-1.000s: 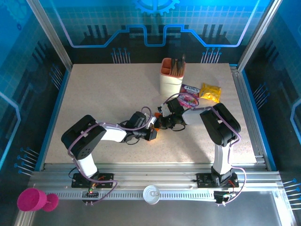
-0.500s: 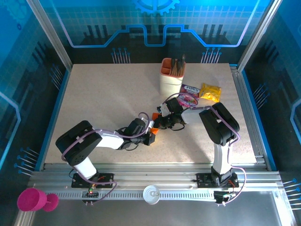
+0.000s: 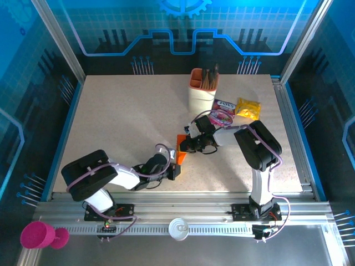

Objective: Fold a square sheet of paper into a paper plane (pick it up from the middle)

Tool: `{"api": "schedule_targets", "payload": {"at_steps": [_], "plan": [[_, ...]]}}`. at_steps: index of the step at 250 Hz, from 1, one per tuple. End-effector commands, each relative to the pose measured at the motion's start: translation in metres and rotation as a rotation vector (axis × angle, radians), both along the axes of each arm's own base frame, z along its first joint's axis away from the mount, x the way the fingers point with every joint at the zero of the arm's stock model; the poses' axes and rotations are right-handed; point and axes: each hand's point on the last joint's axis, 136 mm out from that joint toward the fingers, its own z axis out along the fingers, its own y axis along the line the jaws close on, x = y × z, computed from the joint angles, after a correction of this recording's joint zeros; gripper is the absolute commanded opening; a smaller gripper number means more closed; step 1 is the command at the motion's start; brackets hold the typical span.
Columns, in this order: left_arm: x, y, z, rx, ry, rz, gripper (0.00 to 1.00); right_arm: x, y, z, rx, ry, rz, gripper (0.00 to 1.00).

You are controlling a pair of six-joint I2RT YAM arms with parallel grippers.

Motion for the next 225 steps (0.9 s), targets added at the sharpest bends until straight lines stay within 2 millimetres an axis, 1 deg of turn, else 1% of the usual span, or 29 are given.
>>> {"api": "schedule_targets", "payload": {"at_steps": [1, 14, 28, 69, 82, 95, 103, 130, 148, 162, 195, 210, 225], "plan": [[-0.099, 0.091, -0.092, 0.326, 0.427, 0.018, 0.00, -0.032, -0.063, -0.083, -0.333, 0.153, -0.084, 0.00], [-0.094, 0.085, -0.082, 0.310, 0.406, 0.006, 0.00, -0.033, -0.064, -0.083, -0.333, 0.154, -0.085, 0.00], [-0.083, 0.076, -0.067, 0.302, 0.365, 0.000, 0.00, -0.034, -0.065, -0.085, -0.334, 0.157, -0.087, 0.00], [-0.034, 0.034, -0.004, 0.226, 0.168, -0.043, 0.00, -0.036, -0.065, -0.088, -0.325, 0.169, -0.093, 0.00], [-0.018, 0.024, 0.009, 0.197, 0.137, -0.048, 0.00, -0.036, -0.064, -0.089, -0.322, 0.171, -0.093, 0.00], [-0.005, 0.014, 0.017, 0.171, 0.113, -0.057, 0.00, -0.037, -0.064, -0.090, -0.321, 0.172, -0.092, 0.00], [0.003, 0.009, 0.019, 0.160, 0.107, -0.061, 0.00, -0.036, -0.065, -0.090, -0.320, 0.174, -0.096, 0.00], [0.018, -0.009, 0.024, 0.133, 0.085, -0.101, 0.00, -0.035, -0.064, -0.089, -0.313, 0.170, -0.098, 0.00], [0.027, -0.017, 0.024, 0.130, 0.072, -0.119, 0.00, -0.035, -0.064, -0.088, -0.308, 0.173, -0.099, 0.00], [0.032, -0.021, 0.019, 0.144, 0.073, -0.127, 0.00, -0.034, -0.064, -0.087, -0.305, 0.173, -0.101, 0.00], [0.044, -0.024, 0.011, 0.152, 0.078, -0.117, 0.00, -0.034, -0.063, -0.086, -0.299, 0.172, -0.101, 0.00], [0.045, -0.019, 0.003, 0.162, 0.092, -0.102, 0.00, -0.034, -0.063, -0.085, -0.294, 0.173, -0.102, 0.00], [0.042, -0.015, -0.004, 0.168, 0.108, -0.095, 0.00, -0.032, -0.062, -0.083, -0.286, 0.170, -0.105, 0.00]]}}
